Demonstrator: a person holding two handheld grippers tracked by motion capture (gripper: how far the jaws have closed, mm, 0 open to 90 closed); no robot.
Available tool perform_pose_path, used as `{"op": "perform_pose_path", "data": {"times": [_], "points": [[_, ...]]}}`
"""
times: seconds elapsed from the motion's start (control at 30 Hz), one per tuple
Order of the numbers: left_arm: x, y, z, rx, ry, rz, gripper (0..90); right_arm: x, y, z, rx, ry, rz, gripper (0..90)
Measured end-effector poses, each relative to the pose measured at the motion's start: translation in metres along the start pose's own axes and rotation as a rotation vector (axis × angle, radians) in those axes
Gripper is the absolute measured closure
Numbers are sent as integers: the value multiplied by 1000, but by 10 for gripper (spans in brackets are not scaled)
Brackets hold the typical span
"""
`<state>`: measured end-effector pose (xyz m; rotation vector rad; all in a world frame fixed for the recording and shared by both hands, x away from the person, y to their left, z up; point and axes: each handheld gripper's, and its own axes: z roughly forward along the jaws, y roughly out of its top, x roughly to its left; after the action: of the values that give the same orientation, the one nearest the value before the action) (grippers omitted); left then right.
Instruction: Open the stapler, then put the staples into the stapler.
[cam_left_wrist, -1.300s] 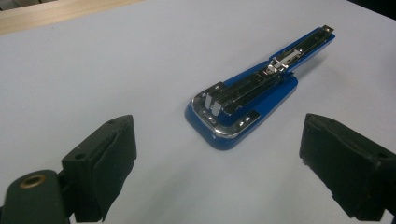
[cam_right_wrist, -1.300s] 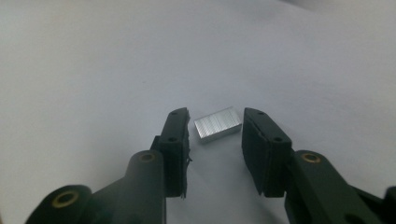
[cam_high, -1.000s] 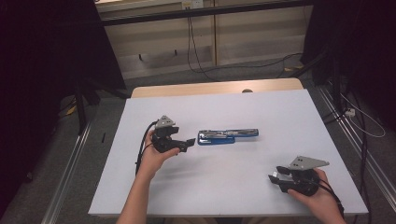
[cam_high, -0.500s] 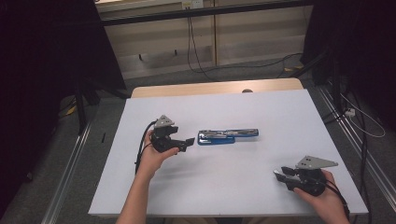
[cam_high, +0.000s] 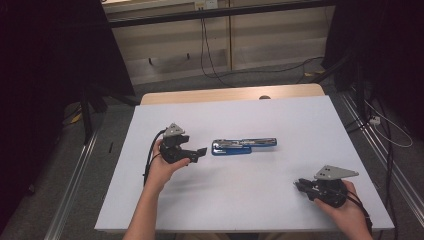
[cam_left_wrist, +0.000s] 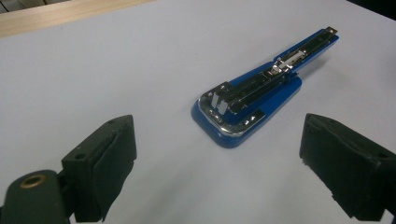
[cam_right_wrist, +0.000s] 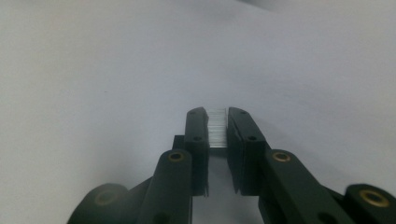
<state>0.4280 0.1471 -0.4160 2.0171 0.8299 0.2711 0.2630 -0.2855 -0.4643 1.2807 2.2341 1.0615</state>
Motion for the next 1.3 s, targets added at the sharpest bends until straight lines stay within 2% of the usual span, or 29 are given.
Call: {"op": "perform_pose_path", "data": {"times": [0.23, 0.43, 0.7, 0.83, 1.03, 1.3], "points": [[2, 0, -3, -5, 3, -6, 111, -1, 4, -1, -23, 39, -2, 793], [4, -2, -5, -2, 8, -8, 109, 1, 12, 0, -45, 71, -37, 793], [8, -3, -8, -15, 14, -18, 108, -1, 26, 8, -51, 126, -50, 793], [9, -3, -9, -21, 12, -31, 108, -2, 37, 15, -47, 139, -74, 793], [8, -3, -8, -11, 11, -24, 108, -4, 57, 25, -51, 167, -89, 794], [8, -3, -9, -19, 9, -30, 108, -5, 85, 30, -56, 194, -130, 793]]}}
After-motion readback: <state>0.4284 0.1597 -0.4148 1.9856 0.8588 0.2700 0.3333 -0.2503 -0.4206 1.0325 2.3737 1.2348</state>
